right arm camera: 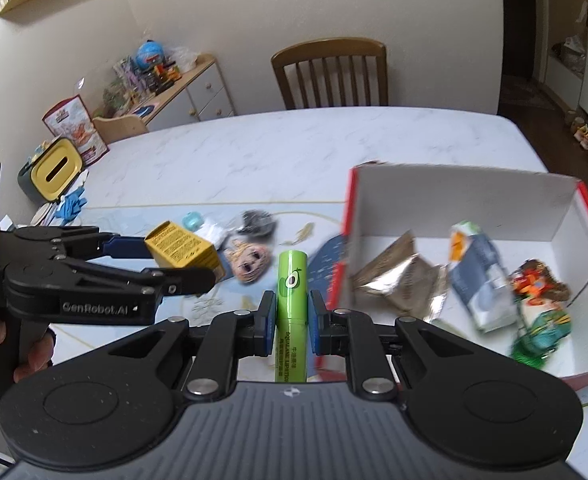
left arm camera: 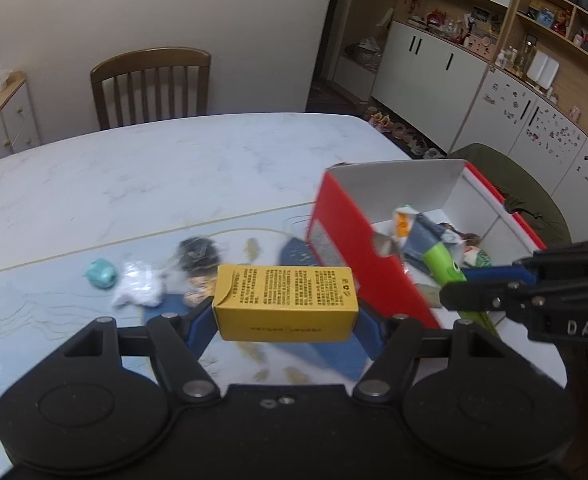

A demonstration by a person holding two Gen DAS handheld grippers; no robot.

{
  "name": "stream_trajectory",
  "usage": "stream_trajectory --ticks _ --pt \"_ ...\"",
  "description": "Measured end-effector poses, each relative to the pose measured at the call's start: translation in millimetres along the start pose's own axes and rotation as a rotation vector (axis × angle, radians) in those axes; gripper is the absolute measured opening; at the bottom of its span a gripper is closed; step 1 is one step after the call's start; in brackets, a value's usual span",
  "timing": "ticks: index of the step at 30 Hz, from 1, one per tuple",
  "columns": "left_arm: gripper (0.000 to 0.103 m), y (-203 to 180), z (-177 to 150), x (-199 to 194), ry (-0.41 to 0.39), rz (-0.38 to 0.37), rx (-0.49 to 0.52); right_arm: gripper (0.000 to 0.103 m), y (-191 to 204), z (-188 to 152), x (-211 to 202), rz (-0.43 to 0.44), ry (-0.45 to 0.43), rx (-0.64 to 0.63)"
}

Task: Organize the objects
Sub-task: 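Carry the yellow box and green battery with both grippers into the shoebox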

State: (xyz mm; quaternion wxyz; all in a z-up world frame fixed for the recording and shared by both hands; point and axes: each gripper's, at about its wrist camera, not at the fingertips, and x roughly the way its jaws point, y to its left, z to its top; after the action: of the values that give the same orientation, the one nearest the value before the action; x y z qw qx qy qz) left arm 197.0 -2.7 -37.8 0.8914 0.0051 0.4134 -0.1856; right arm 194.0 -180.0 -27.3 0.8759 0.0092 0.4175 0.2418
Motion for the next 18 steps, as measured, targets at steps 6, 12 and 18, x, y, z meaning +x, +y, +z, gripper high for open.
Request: stream_trajectory --ticks 6,12,18 --pt "0.069 -37.8 11.5 11.6 0.000 -0.028 0.039 0.016 -41.0 3.7 -12.0 -0.046 -0.005 0.007" --pt "0.069 -72.7 23.4 29.9 0.019 -0.068 0.045 0.016 -80.4 5.8 -19.4 -0.083 0.001 0.026" --pt "0.069 -107.4 34.4 52.0 0.039 -0.083 0.089 0.016 -114.8 3.6 -23.8 -0.106 0.005 0.037"
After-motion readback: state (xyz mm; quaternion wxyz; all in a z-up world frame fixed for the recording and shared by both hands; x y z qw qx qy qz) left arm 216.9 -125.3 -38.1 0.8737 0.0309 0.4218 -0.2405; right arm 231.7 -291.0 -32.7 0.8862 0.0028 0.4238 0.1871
